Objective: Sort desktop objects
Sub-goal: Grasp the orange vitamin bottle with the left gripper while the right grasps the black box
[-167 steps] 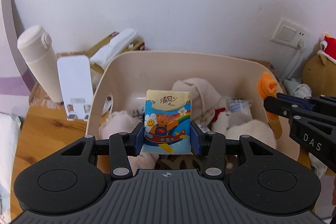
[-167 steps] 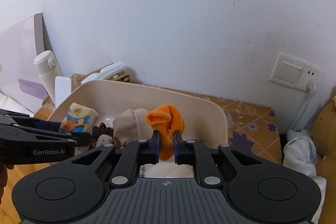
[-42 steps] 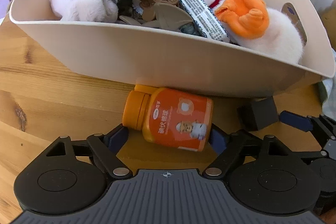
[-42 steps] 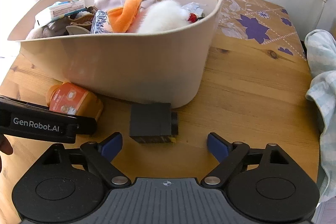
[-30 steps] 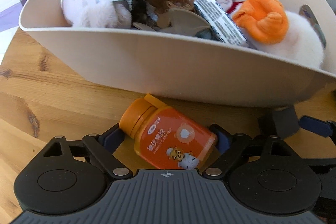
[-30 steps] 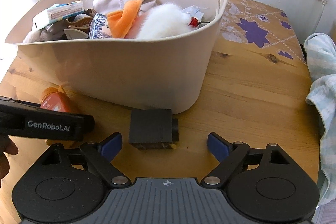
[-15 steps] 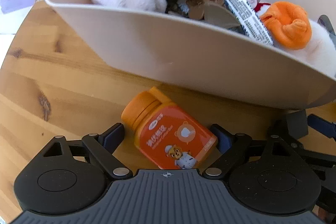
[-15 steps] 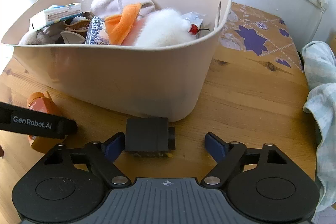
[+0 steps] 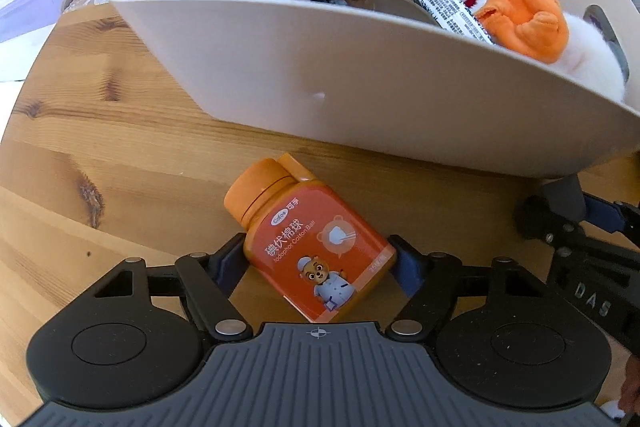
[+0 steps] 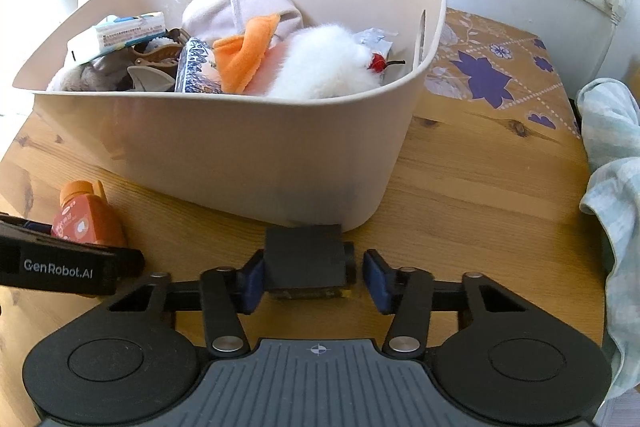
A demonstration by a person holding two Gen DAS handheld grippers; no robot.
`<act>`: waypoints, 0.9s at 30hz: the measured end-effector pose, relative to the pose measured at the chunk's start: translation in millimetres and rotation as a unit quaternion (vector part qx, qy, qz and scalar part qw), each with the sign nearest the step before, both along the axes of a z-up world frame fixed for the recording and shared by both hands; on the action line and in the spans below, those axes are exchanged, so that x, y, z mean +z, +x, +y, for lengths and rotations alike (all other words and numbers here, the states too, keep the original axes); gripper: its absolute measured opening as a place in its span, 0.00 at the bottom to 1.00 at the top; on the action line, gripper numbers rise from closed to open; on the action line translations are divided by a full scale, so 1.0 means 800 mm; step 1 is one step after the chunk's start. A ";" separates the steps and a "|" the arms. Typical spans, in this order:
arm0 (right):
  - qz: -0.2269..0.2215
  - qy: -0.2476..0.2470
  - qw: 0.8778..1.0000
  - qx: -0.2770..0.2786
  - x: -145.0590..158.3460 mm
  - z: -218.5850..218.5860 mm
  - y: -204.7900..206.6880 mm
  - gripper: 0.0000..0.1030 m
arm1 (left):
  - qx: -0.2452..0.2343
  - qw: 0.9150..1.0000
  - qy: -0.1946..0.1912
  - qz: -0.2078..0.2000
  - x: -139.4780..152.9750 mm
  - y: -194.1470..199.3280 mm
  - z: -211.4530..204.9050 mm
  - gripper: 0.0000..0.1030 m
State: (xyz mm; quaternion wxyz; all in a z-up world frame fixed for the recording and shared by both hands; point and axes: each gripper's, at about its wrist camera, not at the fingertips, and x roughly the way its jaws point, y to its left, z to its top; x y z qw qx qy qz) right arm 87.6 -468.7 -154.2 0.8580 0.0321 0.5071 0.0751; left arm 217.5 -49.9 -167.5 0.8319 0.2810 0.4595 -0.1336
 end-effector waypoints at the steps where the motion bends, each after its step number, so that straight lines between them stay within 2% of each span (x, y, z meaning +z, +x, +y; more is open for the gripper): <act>1: 0.001 0.002 1.000 -0.002 0.000 0.000 -0.001 0.41 | -0.003 1.000 -0.002 -0.001 0.001 -0.002 0.003 0.72; 17: -0.003 0.019 1.000 -0.011 0.022 0.006 -0.023 0.41 | -0.024 0.999 -0.025 -0.012 0.009 -0.026 0.035 0.72; 22: -0.008 0.021 1.000 -0.011 0.027 0.007 -0.034 0.41 | -0.038 0.998 -0.032 -0.026 -0.001 -0.069 0.032 0.72; 23: -0.009 0.021 1.000 -0.011 0.025 0.010 -0.033 0.41 | -0.041 0.998 -0.034 -0.027 0.008 -0.046 0.043 0.72; 27: -0.015 0.023 1.000 -0.008 0.036 0.012 -0.045 0.41 | -0.046 0.998 -0.042 -0.034 0.017 -0.044 0.063 0.72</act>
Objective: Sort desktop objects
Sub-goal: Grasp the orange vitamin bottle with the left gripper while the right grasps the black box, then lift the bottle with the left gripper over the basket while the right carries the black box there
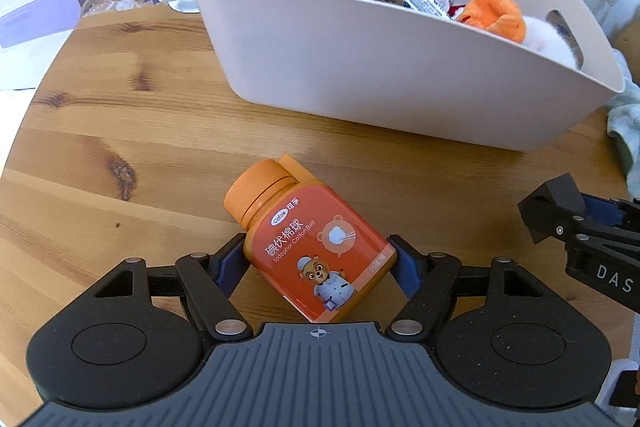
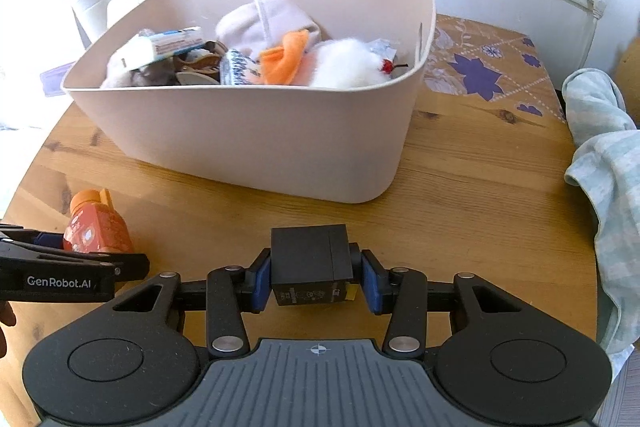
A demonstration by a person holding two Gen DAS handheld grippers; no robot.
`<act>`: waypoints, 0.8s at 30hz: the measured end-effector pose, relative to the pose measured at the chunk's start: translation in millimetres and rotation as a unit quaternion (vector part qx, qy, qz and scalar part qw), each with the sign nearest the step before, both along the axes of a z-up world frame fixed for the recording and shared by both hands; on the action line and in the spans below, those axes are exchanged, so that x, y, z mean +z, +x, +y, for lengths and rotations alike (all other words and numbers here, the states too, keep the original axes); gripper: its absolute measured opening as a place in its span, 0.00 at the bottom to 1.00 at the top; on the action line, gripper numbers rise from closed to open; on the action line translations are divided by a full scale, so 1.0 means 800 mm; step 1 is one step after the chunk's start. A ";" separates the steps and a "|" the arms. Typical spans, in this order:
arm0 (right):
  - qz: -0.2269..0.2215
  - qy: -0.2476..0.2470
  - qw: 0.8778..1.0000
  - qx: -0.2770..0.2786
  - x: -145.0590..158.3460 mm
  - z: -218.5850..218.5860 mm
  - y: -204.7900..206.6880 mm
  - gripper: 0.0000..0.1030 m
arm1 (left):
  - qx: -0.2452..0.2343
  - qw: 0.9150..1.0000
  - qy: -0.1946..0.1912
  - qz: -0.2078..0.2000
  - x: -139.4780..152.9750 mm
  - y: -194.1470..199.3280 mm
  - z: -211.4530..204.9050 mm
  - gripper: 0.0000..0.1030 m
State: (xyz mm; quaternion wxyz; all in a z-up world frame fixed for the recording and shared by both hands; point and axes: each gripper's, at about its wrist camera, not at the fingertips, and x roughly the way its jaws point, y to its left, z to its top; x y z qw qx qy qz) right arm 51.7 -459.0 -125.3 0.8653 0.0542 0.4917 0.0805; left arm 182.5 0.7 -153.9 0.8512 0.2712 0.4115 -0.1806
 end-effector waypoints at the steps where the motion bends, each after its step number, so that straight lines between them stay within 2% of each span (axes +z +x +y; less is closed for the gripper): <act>1: -0.003 0.000 1.000 -0.001 0.003 0.000 -0.002 0.41 | 0.001 1.000 -0.003 0.000 0.003 -0.014 0.004 0.72; 3: -0.009 0.002 1.000 -0.002 0.011 -0.001 -0.009 0.41 | -0.001 1.000 -0.012 -0.001 0.007 -0.001 0.008 0.72; 10: -0.030 -0.010 0.999 0.012 0.038 0.001 -0.027 0.41 | -0.014 0.999 -0.039 -0.036 0.036 -0.018 0.023 0.72; 17: -0.076 -0.028 0.996 0.038 0.081 0.011 -0.043 0.41 | -0.037 0.996 -0.060 -0.056 0.066 -0.017 0.029 0.72; 24: -0.118 -0.028 0.991 0.053 0.124 0.017 -0.038 0.41 | -0.051 0.992 -0.077 -0.088 0.095 -0.019 0.027 0.72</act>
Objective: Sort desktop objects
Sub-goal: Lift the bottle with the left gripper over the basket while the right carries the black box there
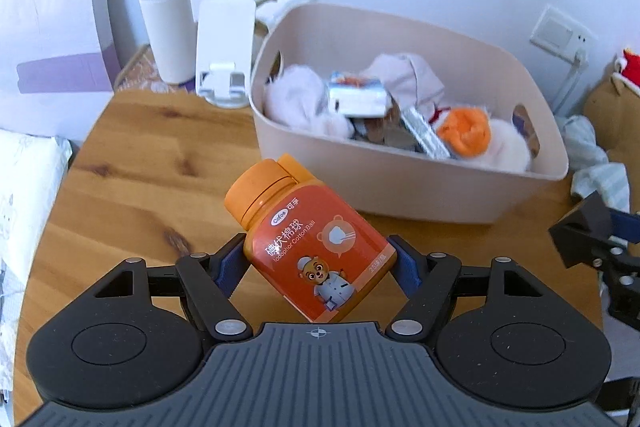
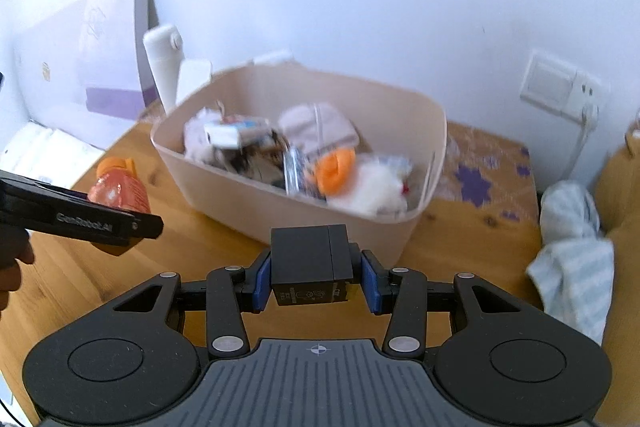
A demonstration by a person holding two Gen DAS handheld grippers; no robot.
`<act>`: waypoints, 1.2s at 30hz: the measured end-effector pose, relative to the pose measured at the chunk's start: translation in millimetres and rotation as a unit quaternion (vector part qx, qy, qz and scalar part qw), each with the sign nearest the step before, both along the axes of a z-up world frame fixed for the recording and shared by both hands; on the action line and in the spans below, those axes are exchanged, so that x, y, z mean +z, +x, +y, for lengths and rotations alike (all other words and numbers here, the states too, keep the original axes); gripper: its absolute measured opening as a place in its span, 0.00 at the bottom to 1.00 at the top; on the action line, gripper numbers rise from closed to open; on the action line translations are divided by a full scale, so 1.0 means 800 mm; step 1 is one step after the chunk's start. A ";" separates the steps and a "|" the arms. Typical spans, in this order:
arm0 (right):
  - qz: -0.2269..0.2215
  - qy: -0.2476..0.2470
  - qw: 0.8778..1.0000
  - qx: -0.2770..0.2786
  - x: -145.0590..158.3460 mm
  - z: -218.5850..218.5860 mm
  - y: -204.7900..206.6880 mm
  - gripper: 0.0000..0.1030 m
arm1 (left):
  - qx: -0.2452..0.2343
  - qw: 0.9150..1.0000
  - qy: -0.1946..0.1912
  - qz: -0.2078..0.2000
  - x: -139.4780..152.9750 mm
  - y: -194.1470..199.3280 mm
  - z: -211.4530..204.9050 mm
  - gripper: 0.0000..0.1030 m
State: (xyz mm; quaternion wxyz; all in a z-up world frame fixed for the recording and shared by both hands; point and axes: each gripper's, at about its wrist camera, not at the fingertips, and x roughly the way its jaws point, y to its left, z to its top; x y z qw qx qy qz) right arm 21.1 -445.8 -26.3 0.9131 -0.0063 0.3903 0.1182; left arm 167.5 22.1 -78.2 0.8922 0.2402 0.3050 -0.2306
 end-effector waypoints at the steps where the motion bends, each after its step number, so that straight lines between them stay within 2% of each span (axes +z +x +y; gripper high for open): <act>1: -0.008 0.000 1.000 0.003 0.007 0.001 0.001 0.41 | -0.002 1.000 -0.004 -0.003 0.005 0.001 -0.001 0.72; 11: -0.073 -0.010 0.997 0.022 0.060 0.001 0.031 0.41 | -0.030 0.998 -0.037 -0.052 0.059 0.014 -0.033 0.72; 18: -0.103 0.001 0.995 0.017 0.071 -0.001 0.064 0.41 | -0.040 0.996 -0.036 -0.075 0.075 0.034 -0.069 0.72; 31: -0.080 0.007 0.997 -0.007 0.027 -0.006 0.134 0.41 | -0.063 0.994 -0.008 -0.087 0.053 0.076 -0.136 0.72; 36: -0.056 0.010 0.998 -0.015 0.002 -0.006 0.156 0.41 | -0.049 0.996 0.000 -0.071 0.038 0.099 -0.150 0.72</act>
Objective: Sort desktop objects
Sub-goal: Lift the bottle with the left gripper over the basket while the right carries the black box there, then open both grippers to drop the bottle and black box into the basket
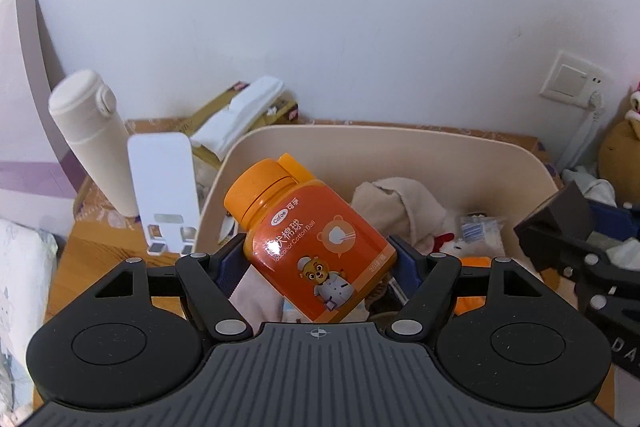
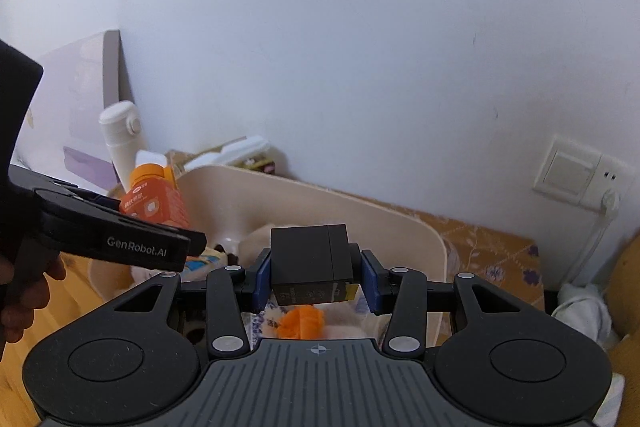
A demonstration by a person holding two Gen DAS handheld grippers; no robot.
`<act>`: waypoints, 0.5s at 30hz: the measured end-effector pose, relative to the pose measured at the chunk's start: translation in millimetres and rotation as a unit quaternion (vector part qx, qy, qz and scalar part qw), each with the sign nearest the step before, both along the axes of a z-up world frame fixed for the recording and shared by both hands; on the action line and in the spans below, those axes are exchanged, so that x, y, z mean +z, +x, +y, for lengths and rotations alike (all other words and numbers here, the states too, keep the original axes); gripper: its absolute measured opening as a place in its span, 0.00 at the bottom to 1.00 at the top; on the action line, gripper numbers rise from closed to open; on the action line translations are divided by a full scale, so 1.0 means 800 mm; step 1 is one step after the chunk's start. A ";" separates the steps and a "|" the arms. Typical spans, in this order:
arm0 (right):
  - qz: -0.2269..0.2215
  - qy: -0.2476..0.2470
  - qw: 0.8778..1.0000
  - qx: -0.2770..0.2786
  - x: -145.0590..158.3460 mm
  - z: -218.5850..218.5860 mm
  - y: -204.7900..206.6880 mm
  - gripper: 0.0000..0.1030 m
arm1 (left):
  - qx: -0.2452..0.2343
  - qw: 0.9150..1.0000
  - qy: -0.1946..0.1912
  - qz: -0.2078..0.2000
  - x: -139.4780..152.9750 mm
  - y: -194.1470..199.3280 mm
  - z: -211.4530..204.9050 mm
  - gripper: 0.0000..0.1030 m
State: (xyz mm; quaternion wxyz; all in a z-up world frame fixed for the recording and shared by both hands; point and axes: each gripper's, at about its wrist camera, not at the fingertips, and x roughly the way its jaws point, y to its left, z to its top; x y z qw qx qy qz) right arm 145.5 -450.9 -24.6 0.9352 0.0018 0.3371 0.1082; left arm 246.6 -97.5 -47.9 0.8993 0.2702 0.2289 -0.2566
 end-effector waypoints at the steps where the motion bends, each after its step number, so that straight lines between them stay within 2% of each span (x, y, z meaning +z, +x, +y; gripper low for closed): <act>1: 0.003 -0.002 1.000 0.001 -0.004 0.001 0.003 0.41 | 0.001 1.000 0.002 0.001 -0.002 0.003 -0.002 0.72; 7: 0.038 -0.008 0.999 -0.008 -0.029 0.009 0.020 0.41 | -0.009 1.000 0.024 0.001 -0.015 0.017 -0.016 0.72; 15: 0.085 0.001 0.996 -0.015 -0.053 0.016 0.036 0.41 | -0.016 0.999 0.026 0.026 -0.023 0.029 -0.018 0.72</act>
